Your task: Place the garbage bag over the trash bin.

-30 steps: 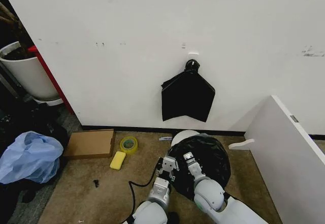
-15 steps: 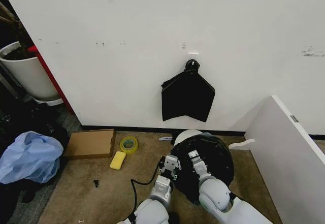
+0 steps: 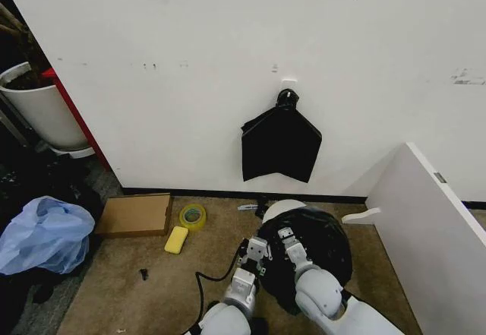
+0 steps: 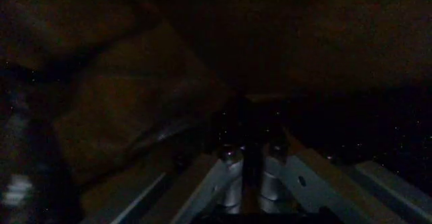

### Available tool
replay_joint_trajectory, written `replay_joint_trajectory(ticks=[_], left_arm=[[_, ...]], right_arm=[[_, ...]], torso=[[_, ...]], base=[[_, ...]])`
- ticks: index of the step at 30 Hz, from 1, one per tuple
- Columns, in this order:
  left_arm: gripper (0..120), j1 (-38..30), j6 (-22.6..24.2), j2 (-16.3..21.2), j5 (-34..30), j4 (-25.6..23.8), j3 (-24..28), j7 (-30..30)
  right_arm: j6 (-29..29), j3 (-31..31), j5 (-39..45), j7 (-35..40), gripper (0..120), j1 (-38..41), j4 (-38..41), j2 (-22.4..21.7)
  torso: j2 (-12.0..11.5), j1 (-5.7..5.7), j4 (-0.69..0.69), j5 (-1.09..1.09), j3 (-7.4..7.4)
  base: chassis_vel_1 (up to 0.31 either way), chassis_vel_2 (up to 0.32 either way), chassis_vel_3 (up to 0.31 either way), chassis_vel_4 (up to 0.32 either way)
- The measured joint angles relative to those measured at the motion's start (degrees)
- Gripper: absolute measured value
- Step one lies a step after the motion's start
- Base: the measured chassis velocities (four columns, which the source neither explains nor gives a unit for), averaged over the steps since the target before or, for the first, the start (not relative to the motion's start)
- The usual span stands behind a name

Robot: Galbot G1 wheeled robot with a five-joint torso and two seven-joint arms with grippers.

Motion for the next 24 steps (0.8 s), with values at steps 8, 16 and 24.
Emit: replay_joint_trajectory(ticks=[8,16,24], left_arm=[[0,-0.4,0.0,0.1,-0.9,-0.9,1.1,0.4],[0,0.4,-0.1,0.2,-2.0,-0.7,1.4,0.2],[0,-0.2,-0.3,-0.2,-3.9,-1.5,1.5,0.5]], right_arm=[[1.7,1.5,-1.1,0.2,0,0.0,-2.2,0.7],[3.0,3.2,-1.1,-0.6,0,-3.8,2.0,-0.5],[2.9,3.5,-1.8,-1.6,0,-7.2,6.0,-0.6]], torso=[[0.0,0.00,0.00,0.00,0.00],[0.0,0.00,0.00,0.00,0.00],[0.0,0.00,0.00,0.00,0.00]], base=[[0.000,0.000,0.000,0.000],[0.000,0.000,0.000,0.000],[0.000,0.000,0.000,0.000]])
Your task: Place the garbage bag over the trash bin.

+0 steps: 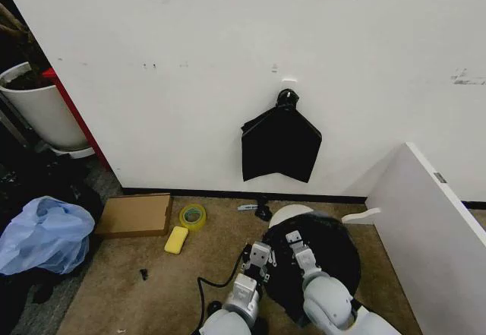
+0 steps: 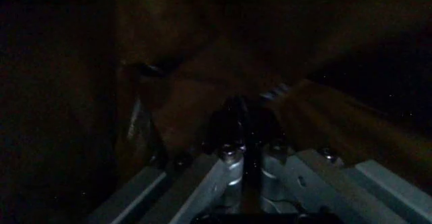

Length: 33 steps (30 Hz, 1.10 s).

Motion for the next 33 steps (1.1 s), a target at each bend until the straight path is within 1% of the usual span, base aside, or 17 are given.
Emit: replay_joint_trajectory(ticks=[8,11,17,23,27,29,32,33], left_arm=[[0,0.7,-0.4,0.8,0.7,-0.5,1.8,1.3],[0,0.8,-0.4,1.1,0.7,-0.6,1.8,1.4],[0,1.1,-0.8,1.6,-0.5,-1.4,1.7,1.6],[0,1.3,-1.2,3.0,-1.7,-2.6,1.1,1.7],[0,1.4,-1.1,2.7,-1.6,-2.3,0.7,1.2],[0,1.2,-0.2,2.1,-2.3,-1.5,0.3,0.0],[0,0.4,2.5,0.7,-5.3,-1.0,-0.7,-2.8],[0,0.4,2.5,0.7,-5.3,-1.0,-0.7,-2.8]], right_arm=[[0.0,1.5,-0.7,0.3,0,-0.8,-1.4,1.3],[0.1,1.7,-1.0,0.3,0,-0.9,-1.9,1.2],[2.1,2.4,-1.1,0.1,0,-0.9,-3.0,0.8],[3.2,2.5,-1.1,-0.5,0,-0.6,-4.0,0.9],[3.2,2.7,-1.2,-0.6,0,-1.4,-2.3,0.6],[3.2,3.2,-1.4,-1.1,0,-2.7,0.3,0.2],[4.7,4.0,-2.9,-3.7,0,-5.9,6.0,-1.3],[4.7,4.0,-2.9,-3.7,0,-5.9,6.0,-1.3]], torso=[[0.0,0.00,0.00,0.00,0.00],[0.0,0.00,0.00,0.00,0.00],[0.0,0.00,0.00,0.00,0.00],[0.0,0.00,0.00,0.00,0.00],[0.0,0.00,0.00,0.00,0.00],[0.0,0.00,0.01,0.01,0.00],[0.0,0.00,0.00,0.00,0.00],[0.0,0.00,0.00,0.00,0.00]], base=[[0.000,0.000,0.000,0.000],[0.000,0.000,0.000,0.000],[0.000,0.000,0.000,0.000],[0.000,0.000,0.000,0.000],[0.000,0.000,0.000,0.000],[0.000,0.000,0.000,0.000],[0.000,0.000,0.000,0.000],[0.000,0.000,0.000,0.000]])
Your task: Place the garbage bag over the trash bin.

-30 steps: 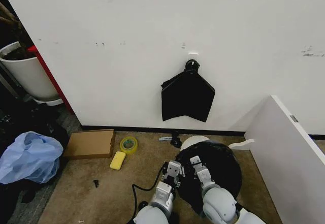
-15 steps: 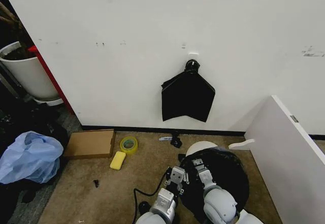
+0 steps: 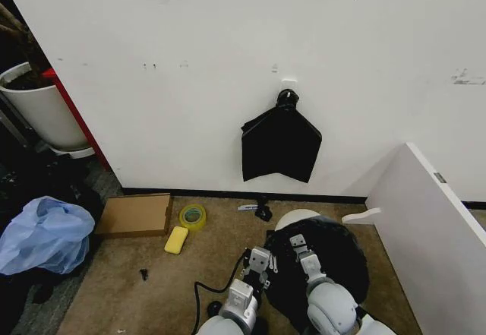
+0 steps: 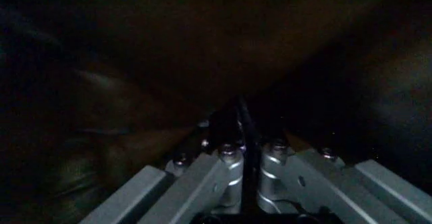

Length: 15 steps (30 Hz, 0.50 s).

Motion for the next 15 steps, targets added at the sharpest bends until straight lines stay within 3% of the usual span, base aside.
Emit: replay_joint_trajectory(ticks=[2,8,13,15], left_arm=[[0,-0.8,0.9,-0.6,-1.3,0.4,-0.7,-0.8],[0,-2.8,1.7,-1.8,-6.3,2.8,-6.0,-2.1],[0,-1.2,1.9,-3.3,-11.8,7.2,-18.7,-3.5],[0,-1.0,1.9,-3.5,-13.5,7.7,-20.6,-4.1]], right_arm=[[0.8,0.7,-0.4,-1.6,0,-1.6,3.1,-0.8],[1.8,3.2,1.5,-2.3,20,-4.0,10.1,-2.6],[3.3,4.1,6.0,-2.0,41,-4.0,14.0,-5.2],[4.5,4.4,6.2,-2.1,45,-4.5,14.4,-5.4]], torso=[[0.0,0.00,-0.01,-0.01,0.00],[0.0,0.00,-0.02,0.00,0.00],[0.0,0.00,0.03,0.00,0.01],[0.0,0.00,0.08,0.00,0.01]], base=[[0.000,0.000,0.000,0.000],[0.000,0.000,0.000,0.000],[0.000,0.000,0.000,0.000],[0.000,0.000,0.000,0.000]])
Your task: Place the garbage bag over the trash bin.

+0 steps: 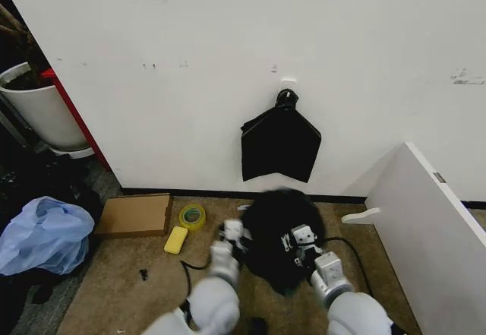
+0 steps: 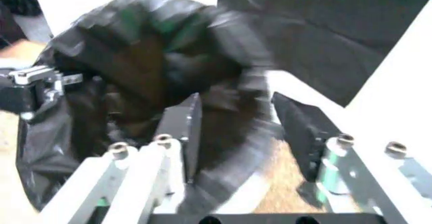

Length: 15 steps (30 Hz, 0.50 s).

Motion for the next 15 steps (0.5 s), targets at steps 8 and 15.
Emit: replay_joint_trajectory(ticks=[8,15], left_arm=[[0,-2.1,3.0,-2.3,-18.2,-1.3,-4.7,-5.8],[0,-2.7,7.0,-3.7,-29.9,-2.0,-5.2,-11.2]], right_arm=[[5.2,6.2,-0.4,3.0,75,-6.2,2.7,4.4],[5.9,9.0,-1.3,3.4,97,-8.6,4.3,7.0]], torso=[[0.0,0.00,-0.10,0.00,-0.01],[0.0,0.00,-0.09,0.00,-0.01]], base=[[0.000,0.000,0.000,0.000],[0.000,0.000,0.000,0.000]])
